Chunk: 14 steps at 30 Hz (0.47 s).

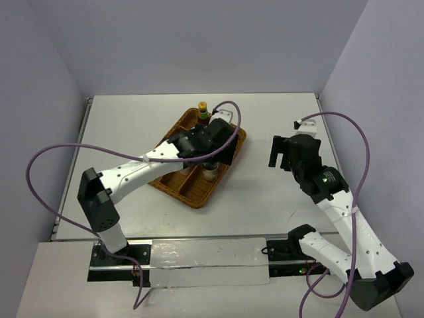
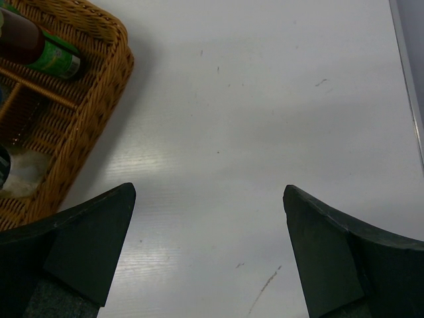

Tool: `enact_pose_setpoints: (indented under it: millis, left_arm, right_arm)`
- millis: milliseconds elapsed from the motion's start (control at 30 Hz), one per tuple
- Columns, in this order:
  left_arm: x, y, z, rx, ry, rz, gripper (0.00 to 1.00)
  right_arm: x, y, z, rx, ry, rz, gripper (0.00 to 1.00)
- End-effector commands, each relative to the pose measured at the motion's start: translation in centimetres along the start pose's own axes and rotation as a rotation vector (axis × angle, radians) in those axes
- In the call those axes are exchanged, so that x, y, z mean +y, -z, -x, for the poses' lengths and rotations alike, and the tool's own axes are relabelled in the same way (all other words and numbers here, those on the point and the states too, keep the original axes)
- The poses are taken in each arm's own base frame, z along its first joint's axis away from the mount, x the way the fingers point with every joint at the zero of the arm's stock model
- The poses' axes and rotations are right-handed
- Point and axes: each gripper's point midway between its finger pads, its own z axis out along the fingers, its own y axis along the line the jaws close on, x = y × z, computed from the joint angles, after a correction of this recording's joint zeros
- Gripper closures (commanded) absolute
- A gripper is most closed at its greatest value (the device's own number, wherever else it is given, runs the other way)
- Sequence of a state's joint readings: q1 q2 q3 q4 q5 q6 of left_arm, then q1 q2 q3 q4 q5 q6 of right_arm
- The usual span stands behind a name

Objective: Organize the condiment bottles

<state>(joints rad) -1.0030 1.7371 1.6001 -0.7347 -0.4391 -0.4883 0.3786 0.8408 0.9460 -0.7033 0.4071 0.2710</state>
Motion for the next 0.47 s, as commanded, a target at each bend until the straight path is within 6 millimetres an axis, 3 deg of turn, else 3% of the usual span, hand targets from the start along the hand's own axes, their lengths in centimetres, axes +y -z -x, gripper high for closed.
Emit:
enact_pose_setpoints:
  millis: [0, 100, 267, 433]
  left_arm:
    - [0.6, 7.9, 6.9, -0.18, 0.09, -0.07, 0.0]
    - [3.2, 12.2, 9.7, -0.281, 0.166, -0.031, 0.0]
    - [8.3, 18.0, 11.8, -0.422, 0.289, 0.024, 0.0]
    - [9.8, 21.5, 12.3, -0.521, 0.37, -0.066, 0.01]
  right_arm:
    - [-0.4, 1.9, 2.7, -0.072, -0.033, 0.008, 0.0]
    - [-0.3, 2.2, 2.8, -0.08, -0.038, 0.018, 0.0]
    - [-0.3, 2.5, 2.4, -0.062, -0.03, 0.025, 0.0]
    - [-0.9, 2.6, 2.0, -0.05, -0.022, -0.003, 0.0]
